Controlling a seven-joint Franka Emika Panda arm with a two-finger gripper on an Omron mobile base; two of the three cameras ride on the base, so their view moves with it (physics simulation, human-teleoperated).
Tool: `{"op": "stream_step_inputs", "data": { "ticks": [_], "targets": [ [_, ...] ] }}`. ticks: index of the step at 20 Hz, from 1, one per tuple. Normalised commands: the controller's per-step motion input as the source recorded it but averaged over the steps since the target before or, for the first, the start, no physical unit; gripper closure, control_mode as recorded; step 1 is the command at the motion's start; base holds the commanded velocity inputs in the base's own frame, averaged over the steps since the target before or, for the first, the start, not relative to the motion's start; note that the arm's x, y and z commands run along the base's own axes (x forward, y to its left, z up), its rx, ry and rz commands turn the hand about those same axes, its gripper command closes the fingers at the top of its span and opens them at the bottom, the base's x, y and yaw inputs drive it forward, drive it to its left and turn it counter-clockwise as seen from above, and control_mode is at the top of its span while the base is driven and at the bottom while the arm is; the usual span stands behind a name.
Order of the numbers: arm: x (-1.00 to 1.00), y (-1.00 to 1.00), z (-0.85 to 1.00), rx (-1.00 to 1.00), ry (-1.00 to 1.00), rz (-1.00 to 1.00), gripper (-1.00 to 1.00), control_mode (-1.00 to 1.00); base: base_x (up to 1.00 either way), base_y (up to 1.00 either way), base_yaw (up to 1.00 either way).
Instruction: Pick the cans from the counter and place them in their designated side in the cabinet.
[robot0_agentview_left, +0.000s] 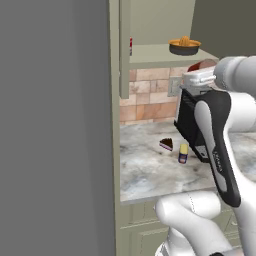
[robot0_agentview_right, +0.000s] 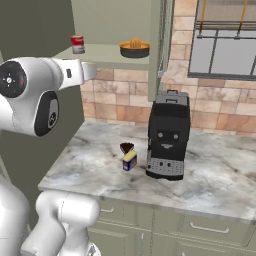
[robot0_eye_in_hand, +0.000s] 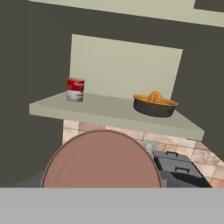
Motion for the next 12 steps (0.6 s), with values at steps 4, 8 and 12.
{"op": "stream_step_inputs", "data": {
  "ticks": [4, 8, 12],
  "targets": [
    [0.13, 0.03, 0.13, 0.00, -0.06, 0.01, 1.00, -1.00, 0.00, 0.00, 0.00],
    [0.11, 0.01, 0.14, 0.00, -0.06, 0.02, 1.00, -1.00, 0.00, 0.00, 0.00],
    [0.13, 0.00, 0.13, 0.00, -0.04, 0.02, 1.00, -1.00, 0.00, 0.00, 0.00]
  ]
}}
